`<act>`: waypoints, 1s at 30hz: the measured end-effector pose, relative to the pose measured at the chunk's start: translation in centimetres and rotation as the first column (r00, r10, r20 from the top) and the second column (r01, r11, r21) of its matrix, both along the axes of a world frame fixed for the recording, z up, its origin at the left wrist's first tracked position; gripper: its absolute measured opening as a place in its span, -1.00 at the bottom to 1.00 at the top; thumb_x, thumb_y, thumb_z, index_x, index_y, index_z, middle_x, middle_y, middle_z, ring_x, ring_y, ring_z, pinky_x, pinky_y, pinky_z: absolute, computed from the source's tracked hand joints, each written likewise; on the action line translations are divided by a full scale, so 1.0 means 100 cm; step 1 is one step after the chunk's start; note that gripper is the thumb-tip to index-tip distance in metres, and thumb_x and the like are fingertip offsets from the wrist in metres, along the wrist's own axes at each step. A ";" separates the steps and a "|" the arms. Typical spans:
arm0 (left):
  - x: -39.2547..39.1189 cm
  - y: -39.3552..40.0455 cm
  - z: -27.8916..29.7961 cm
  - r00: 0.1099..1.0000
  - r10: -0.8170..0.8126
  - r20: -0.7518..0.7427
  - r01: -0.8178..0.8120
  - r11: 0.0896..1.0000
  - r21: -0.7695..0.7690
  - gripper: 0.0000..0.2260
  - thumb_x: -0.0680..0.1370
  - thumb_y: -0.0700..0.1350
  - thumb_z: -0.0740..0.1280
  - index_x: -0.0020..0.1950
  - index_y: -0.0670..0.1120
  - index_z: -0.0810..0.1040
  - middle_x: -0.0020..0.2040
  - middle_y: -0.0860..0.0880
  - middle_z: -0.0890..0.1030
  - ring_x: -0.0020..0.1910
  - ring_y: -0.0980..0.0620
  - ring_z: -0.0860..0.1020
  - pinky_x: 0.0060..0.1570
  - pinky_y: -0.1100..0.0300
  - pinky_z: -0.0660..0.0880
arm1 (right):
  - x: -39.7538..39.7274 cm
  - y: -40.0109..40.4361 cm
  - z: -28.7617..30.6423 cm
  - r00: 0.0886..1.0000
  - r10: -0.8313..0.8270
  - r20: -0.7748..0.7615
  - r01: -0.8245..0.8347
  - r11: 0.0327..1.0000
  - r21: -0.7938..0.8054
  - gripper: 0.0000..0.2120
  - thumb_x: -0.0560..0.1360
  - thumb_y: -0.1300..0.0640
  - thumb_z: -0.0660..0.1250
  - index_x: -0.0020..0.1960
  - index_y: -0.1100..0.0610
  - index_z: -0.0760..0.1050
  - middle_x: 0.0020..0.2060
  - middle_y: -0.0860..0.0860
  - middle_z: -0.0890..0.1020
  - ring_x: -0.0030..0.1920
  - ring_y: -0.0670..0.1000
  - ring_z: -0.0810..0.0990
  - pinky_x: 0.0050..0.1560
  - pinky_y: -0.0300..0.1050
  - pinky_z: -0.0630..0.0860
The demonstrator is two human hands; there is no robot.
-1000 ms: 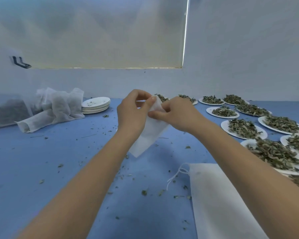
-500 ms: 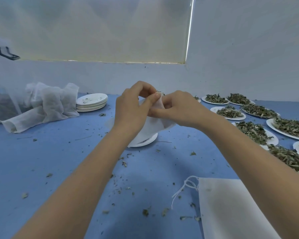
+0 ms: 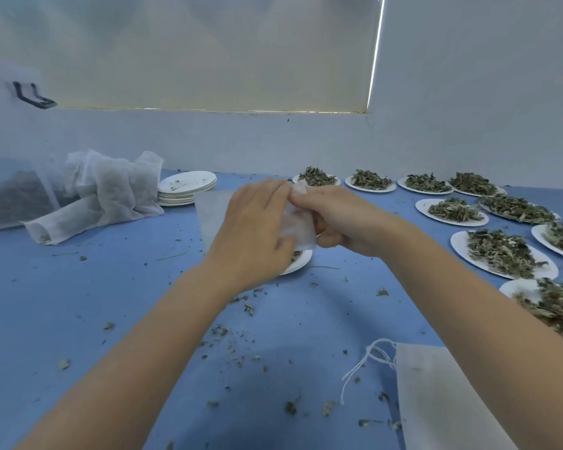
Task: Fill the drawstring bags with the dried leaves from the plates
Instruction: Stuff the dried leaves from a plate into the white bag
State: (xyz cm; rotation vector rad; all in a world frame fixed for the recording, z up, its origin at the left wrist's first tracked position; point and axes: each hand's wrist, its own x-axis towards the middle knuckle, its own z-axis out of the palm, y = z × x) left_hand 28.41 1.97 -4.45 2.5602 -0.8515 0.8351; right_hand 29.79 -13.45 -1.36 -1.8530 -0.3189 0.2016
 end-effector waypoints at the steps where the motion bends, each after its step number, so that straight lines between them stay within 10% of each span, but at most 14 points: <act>1: -0.001 0.004 -0.002 0.995 -0.002 -0.104 0.003 1.000 0.004 -0.33 0.35 -0.04 0.19 0.43 -0.25 0.23 0.30 -0.15 0.40 0.31 -0.01 0.23 0.36 0.16 -0.01 | 0.002 0.004 -0.001 0.999 0.017 -0.044 -0.016 0.999 0.031 -0.77 0.61 0.05 0.13 -0.12 0.15 0.44 -0.49 -0.08 0.42 -0.57 -0.15 0.32 -0.62 -0.34 0.18; 6: 0.017 0.017 -0.015 0.989 0.149 0.014 -0.150 0.983 0.102 -0.37 0.35 -0.11 0.43 0.31 -0.38 0.33 0.10 -0.29 0.48 0.10 -0.27 0.44 0.17 -0.05 0.31 | 0.013 0.033 -0.001 0.971 0.184 -0.150 -0.146 0.961 0.233 -0.76 0.60 0.14 0.09 -0.17 0.16 0.45 -0.42 -0.01 0.50 -0.49 -0.08 0.50 -0.59 -0.31 0.35; 12: 0.045 0.048 -0.029 0.950 0.290 0.116 -0.293 0.956 0.002 -0.67 0.14 -0.39 0.47 -0.14 -0.33 0.52 -0.30 -0.24 0.55 -0.36 -0.25 0.52 -0.41 0.10 0.37 | 0.038 0.042 -0.003 0.991 0.112 -0.069 -0.109 0.993 0.042 -0.76 0.55 0.05 0.27 -0.02 0.20 0.61 -0.15 0.08 0.69 -0.16 0.01 0.67 -0.25 -0.20 0.60; 17: 0.074 0.072 -0.051 0.927 0.376 0.019 -0.376 0.926 0.039 -0.70 0.31 -0.24 0.41 0.01 -0.24 0.51 -0.10 -0.19 0.57 -0.13 -0.24 0.50 -0.24 0.12 0.23 | 0.066 0.028 -0.036 0.928 -0.230 0.292 0.338 0.848 -0.408 -0.79 0.48 0.00 0.35 0.01 0.09 0.65 -0.05 -0.01 0.67 -0.06 -0.03 0.60 -0.05 -0.16 0.50; 23: 0.100 0.076 -0.061 0.933 0.353 -0.074 -0.345 0.933 0.103 -0.63 0.38 -0.16 0.36 0.18 -0.13 0.46 0.07 -0.09 0.53 0.04 -0.14 0.45 -0.14 0.16 0.20 | 0.088 0.035 -0.068 0.947 -0.117 0.298 0.295 0.678 -0.673 -0.48 0.39 -0.18 0.40 0.31 -0.06 0.44 0.23 0.01 0.48 0.20 0.02 0.45 0.04 -0.13 0.39; 30: 0.113 0.069 -0.063 0.912 0.361 -0.193 -0.348 0.932 0.098 -0.64 0.36 -0.14 0.35 0.14 -0.09 0.42 0.05 -0.04 0.50 0.06 -0.09 0.42 -0.13 0.16 0.22 | 0.101 0.035 -0.068 0.933 -0.040 0.358 0.283 0.693 -0.662 -0.75 0.43 -0.01 0.43 0.09 -0.01 0.60 -0.11 -0.07 0.57 -0.07 -0.08 0.50 -0.22 -0.33 0.38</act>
